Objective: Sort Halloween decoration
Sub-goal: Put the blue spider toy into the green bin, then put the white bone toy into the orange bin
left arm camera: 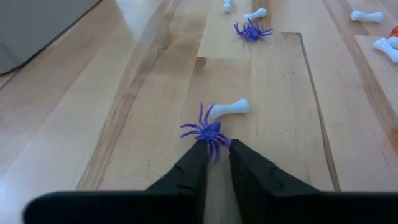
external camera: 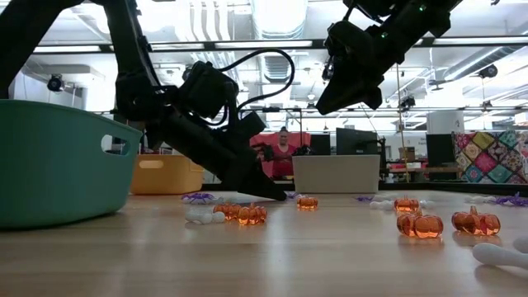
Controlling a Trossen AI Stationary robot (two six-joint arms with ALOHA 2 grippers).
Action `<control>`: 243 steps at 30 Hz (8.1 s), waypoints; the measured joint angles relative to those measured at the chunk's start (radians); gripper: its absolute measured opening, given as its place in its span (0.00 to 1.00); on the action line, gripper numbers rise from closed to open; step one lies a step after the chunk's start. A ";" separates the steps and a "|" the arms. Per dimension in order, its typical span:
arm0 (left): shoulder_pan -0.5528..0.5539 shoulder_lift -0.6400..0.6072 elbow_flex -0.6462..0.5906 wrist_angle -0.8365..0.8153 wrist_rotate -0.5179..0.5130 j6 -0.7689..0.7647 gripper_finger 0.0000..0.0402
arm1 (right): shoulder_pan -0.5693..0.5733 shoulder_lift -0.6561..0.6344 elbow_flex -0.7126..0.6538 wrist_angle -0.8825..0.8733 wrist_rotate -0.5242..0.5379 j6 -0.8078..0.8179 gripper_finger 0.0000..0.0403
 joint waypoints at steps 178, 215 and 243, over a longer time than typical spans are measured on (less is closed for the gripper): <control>-0.181 -1.251 -0.178 -0.950 -0.105 0.140 0.10 | -0.050 0.600 0.466 -0.423 -0.108 0.306 0.17; -0.181 -1.250 -0.178 -0.950 -0.107 0.137 0.10 | -0.024 0.695 0.469 -0.389 -0.075 0.338 0.17; -0.182 -1.253 -0.179 -0.893 -0.127 0.133 0.10 | -0.044 0.599 0.548 -0.319 -0.082 0.071 0.02</control>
